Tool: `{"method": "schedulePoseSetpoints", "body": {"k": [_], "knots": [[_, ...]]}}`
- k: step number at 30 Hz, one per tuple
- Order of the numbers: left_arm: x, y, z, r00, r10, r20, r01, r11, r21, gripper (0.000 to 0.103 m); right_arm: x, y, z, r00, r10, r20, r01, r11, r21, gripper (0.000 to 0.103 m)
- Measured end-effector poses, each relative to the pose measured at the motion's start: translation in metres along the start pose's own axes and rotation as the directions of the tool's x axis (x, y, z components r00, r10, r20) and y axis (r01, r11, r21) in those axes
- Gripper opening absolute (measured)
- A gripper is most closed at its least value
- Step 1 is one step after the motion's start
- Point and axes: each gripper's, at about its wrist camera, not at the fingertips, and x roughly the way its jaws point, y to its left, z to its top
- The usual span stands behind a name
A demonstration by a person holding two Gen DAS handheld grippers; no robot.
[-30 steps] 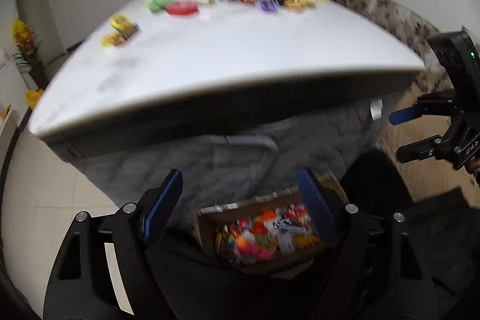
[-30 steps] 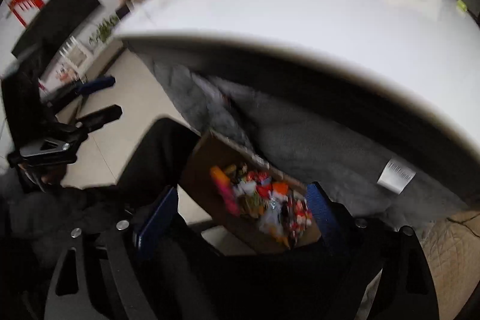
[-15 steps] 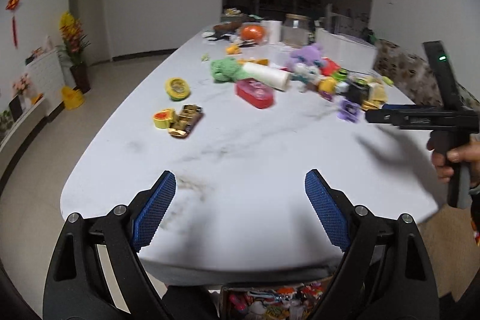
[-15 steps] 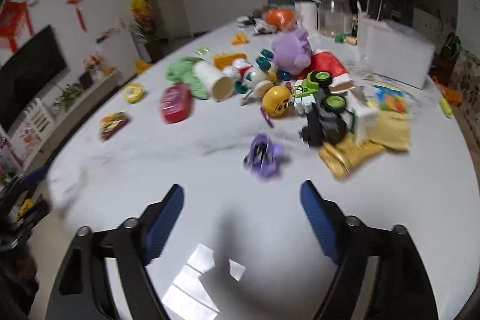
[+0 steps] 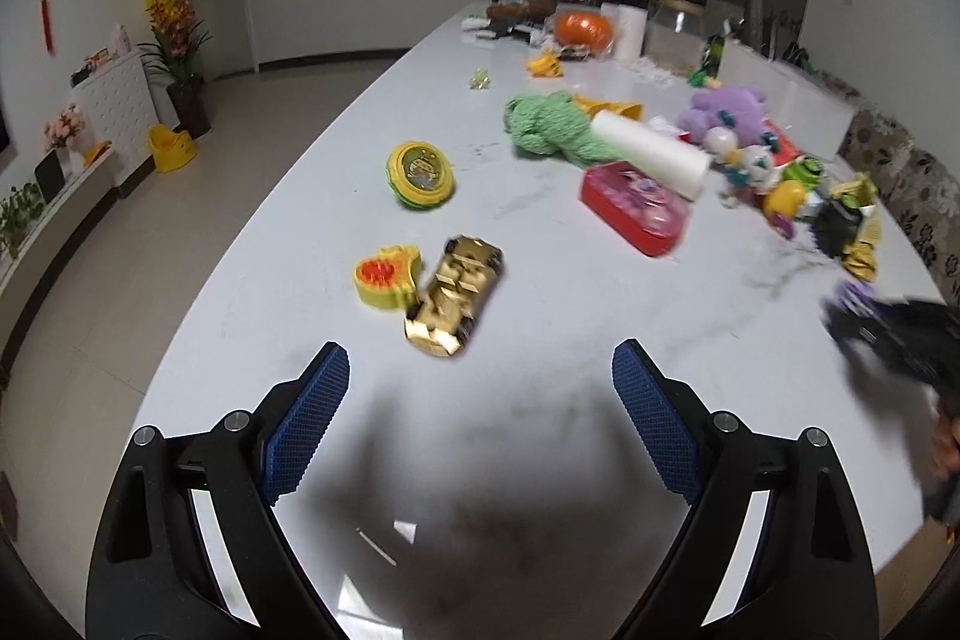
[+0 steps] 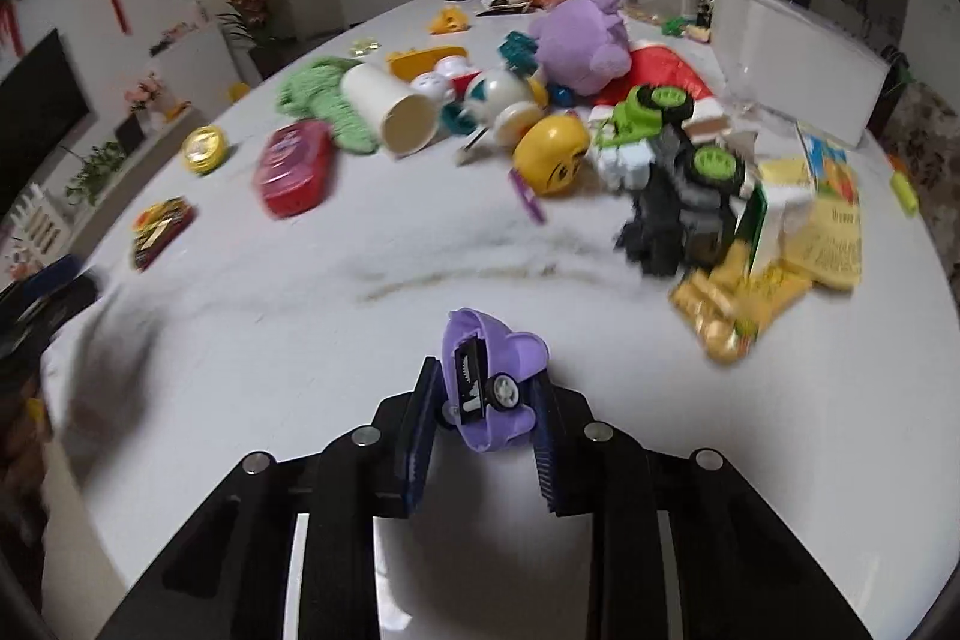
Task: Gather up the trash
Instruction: 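Grasp the purple toy with the right tool while the left tool grasps the gold toy car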
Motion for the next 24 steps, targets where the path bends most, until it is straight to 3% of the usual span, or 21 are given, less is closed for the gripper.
{"method": "schedulePoseSetpoints", "body": {"k": [4, 7, 8, 9, 10, 11, 12, 13, 18, 24], "knots": [[0.03, 0.01, 0.021, 0.997, 0.038, -0.063, -0.039, 0.999, -0.018, 0.088, -0.014, 0.0, -0.018, 1.0, 0.028, 0.003, -0.028, 0.999, 0.021, 0.028], [0.071, 0.02, 0.031, 0.976, 0.039, -0.214, -0.052, 0.997, -0.053, 0.09, -0.019, -0.001, -0.025, 0.999, 0.036, 0.001, -0.036, 0.999, 0.031, 0.028], [0.072, 0.014, 0.033, 0.979, 0.069, -0.193, -0.075, 0.997, -0.022, 0.088, -0.02, -0.002, -0.026, 0.999, 0.036, 0.002, -0.036, 0.999, 0.034, 0.028], [0.071, 0.01, 0.033, 0.981, 0.052, -0.187, -0.056, 0.998, -0.02, 0.085, -0.022, -0.002, -0.028, 0.999, 0.041, 0.003, -0.041, 0.998, 0.039, 0.028], [0.068, 0.006, 0.033, 0.983, 0.043, -0.18, -0.047, 0.999, -0.018, 0.073, -0.024, -0.002, -0.03, 0.999, 0.046, 0.004, -0.046, 0.998, 0.04, 0.028], [0.064, -0.001, 0.032, 0.985, 0.035, -0.17, -0.036, 0.999, -0.005, 0.054, -0.025, -0.002, -0.03, 0.999, 0.045, 0.007, -0.045, 0.998, 0.04, 0.028], [0.058, -0.011, 0.03, 0.988, -0.002, -0.155, 0.004, 1.0, 0.015, 0.046, -0.027, -0.002, -0.033, 0.999, 0.039, 0.015, -0.04, 0.998, 0.04, 0.028], [0.053, -0.021, 0.026, 0.988, -0.04, -0.147, 0.045, 0.999, 0.028, 0.031, -0.028, -0.002, -0.033, 0.999, 0.039, 0.018, -0.04, 0.998, 0.039, 0.028], [0.02, -0.067, -0.006, 0.965, -0.233, -0.12, 0.243, 0.968, 0.07, 0.029, -0.042, -0.003, -0.044, 0.999, 0.03, 0.042, -0.032, 0.998, 0.046, 0.028], [-0.018, -0.09, -0.023, 0.95, -0.303, -0.071, 0.307, 0.951, 0.05, 0.029, -0.064, -0.005, -0.062, 0.998, 0.02, 0.066, -0.023, 0.999, 0.049, 0.028]]}}
